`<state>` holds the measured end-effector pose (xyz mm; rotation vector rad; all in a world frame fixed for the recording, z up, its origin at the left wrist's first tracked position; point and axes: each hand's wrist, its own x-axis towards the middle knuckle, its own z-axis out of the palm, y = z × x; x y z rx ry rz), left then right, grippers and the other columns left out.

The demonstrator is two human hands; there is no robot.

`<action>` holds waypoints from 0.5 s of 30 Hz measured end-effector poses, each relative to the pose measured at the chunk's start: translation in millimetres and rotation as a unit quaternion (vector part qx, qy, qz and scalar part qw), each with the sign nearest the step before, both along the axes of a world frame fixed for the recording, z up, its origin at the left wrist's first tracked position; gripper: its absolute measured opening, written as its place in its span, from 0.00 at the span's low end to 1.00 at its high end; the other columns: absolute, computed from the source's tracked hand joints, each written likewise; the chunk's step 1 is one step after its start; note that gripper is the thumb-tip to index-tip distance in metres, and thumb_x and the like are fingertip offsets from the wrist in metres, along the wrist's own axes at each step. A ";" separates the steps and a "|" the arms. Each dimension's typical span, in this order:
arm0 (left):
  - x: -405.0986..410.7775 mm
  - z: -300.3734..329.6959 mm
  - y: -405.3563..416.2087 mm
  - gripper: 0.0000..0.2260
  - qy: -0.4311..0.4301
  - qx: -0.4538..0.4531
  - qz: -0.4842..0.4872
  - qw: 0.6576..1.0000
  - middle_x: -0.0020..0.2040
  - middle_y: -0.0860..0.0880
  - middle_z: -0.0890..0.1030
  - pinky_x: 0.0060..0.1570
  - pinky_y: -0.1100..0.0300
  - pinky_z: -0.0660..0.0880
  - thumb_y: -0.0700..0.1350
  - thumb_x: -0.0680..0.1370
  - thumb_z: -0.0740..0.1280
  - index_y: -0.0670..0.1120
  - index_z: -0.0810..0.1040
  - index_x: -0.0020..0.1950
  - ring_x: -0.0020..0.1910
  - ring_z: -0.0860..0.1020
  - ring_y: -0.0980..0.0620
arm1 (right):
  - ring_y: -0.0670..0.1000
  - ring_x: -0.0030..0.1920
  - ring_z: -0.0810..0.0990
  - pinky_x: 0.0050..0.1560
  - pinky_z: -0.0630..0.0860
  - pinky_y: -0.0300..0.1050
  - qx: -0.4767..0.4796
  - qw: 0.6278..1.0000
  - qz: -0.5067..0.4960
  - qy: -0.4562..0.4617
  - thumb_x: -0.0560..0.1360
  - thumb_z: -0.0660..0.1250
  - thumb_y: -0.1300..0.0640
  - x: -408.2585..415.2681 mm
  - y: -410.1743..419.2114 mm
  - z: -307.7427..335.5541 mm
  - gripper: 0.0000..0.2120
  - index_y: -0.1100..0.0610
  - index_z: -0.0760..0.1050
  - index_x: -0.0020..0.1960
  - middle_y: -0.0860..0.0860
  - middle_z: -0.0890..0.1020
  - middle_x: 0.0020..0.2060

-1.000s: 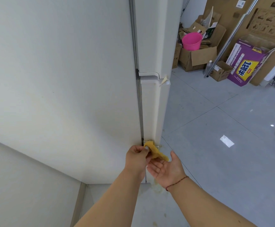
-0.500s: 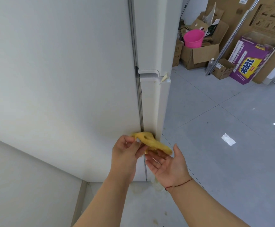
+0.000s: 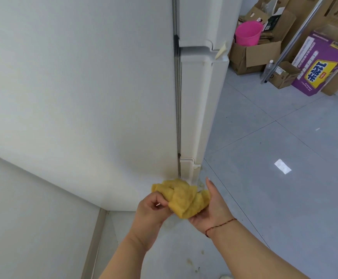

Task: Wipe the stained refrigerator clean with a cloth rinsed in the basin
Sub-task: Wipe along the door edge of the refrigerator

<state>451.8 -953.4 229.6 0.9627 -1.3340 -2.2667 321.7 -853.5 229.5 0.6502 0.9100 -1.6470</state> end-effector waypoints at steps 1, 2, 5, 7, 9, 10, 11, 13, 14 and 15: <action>3.9 -2.5 0.7 0.12 -0.025 -0.060 -0.043 0.997 0.34 0.45 0.75 0.39 0.58 0.77 0.35 0.59 0.76 0.41 0.72 0.32 0.35 0.75 0.51 | 0.61 0.51 0.83 0.51 0.79 0.56 0.004 1.000 0.023 -0.002 0.76 0.62 0.39 -0.9 1.4 -2.5 0.29 0.65 0.78 0.56 0.64 0.83 0.51; 7.5 -6.9 1.9 0.12 -0.041 -0.109 -0.081 0.990 0.33 0.47 0.75 0.38 0.60 0.75 0.34 0.61 0.75 0.41 0.72 0.32 0.34 0.74 0.53 | 0.61 0.50 0.83 0.52 0.79 0.56 0.011 0.999 0.042 0.004 0.77 0.63 0.42 -1.1 2.7 -6.8 0.26 0.66 0.78 0.56 0.65 0.83 0.51; 17.0 -13.1 6.9 0.08 -0.057 -0.165 -0.145 0.974 0.33 0.51 0.77 0.39 0.64 0.74 0.30 0.63 0.69 0.42 0.74 0.32 0.34 0.76 0.56 | 0.61 0.52 0.81 0.55 0.76 0.57 0.057 0.994 0.081 0.049 0.78 0.64 0.57 1.0 6.2 -20.9 0.18 0.67 0.75 0.63 0.63 0.82 0.54; 22.0 -19.7 11.1 0.08 -0.065 -0.106 -0.132 0.983 0.32 0.49 0.77 0.39 0.63 0.74 0.30 0.60 0.62 0.41 0.75 0.32 0.34 0.76 0.55 | 0.61 0.52 0.80 0.53 0.76 0.57 0.067 0.992 0.085 0.061 0.78 0.63 0.62 3.3 12.6 -32.7 0.16 0.68 0.74 0.63 0.63 0.81 0.55; 24.1 -29.6 13.7 0.08 -0.066 0.053 -0.065 0.994 0.32 0.43 0.76 0.41 0.55 0.78 0.30 0.58 0.59 0.39 0.73 0.33 0.33 0.77 0.48 | 0.61 0.52 0.81 0.52 0.77 0.56 0.069 0.992 0.083 0.064 0.78 0.63 0.63 4.2 18.5 -42.7 0.14 0.68 0.75 0.61 0.64 0.81 0.54; 25.2 -38.5 15.8 0.07 -0.077 0.135 -0.025 0.988 0.34 0.41 0.76 0.42 0.51 0.80 0.31 0.59 0.60 0.39 0.72 0.35 0.33 0.78 0.44 | 0.61 0.53 0.81 0.51 0.77 0.57 0.067 0.992 0.083 0.066 0.78 0.63 0.64 5.0 21.8 -48.8 0.14 0.68 0.75 0.61 0.64 0.81 0.54; 26.3 -48.2 17.8 0.06 -0.102 0.192 0.012 0.976 0.38 0.38 0.77 0.44 0.47 0.80 0.32 0.63 0.63 0.39 0.71 0.37 0.35 0.79 0.41 | 0.61 0.54 0.80 0.51 0.77 0.57 0.065 0.992 0.085 0.068 0.78 0.63 0.64 5.8 24.8 -53.9 0.14 0.68 0.74 0.61 0.64 0.82 0.54; 27.5 -69.5 21.9 0.05 -0.187 0.247 0.057 0.949 0.48 0.34 0.78 0.52 0.41 0.78 0.40 0.75 0.65 0.39 0.72 0.46 0.41 0.80 0.36 | 0.62 0.54 0.81 0.51 0.78 0.57 0.066 0.990 0.100 0.069 0.78 0.62 0.65 6.9 30.8 -64.9 0.13 0.69 0.74 0.61 0.64 0.82 0.54; 27.1 -80.5 23.0 0.10 -0.217 0.265 0.064 0.937 0.52 0.33 0.78 0.56 0.39 0.76 0.45 0.78 0.64 0.38 0.72 0.51 0.44 0.80 0.35 | 0.62 0.54 0.81 0.50 0.78 0.57 0.062 0.989 0.113 0.070 0.78 0.62 0.65 7.3 33.2 -70.0 0.13 0.69 0.74 0.61 0.65 0.82 0.54; 26.3 -87.3 24.7 0.16 -0.224 0.290 0.061 0.929 0.54 0.33 0.78 0.58 0.38 0.74 0.50 0.78 0.64 0.37 0.72 0.56 0.47 0.80 0.34 | 0.62 0.55 0.81 0.49 0.78 0.57 0.060 0.988 0.128 0.067 0.78 0.62 0.65 7.4 35.7 -75.1 0.13 0.69 0.75 0.60 0.65 0.82 0.54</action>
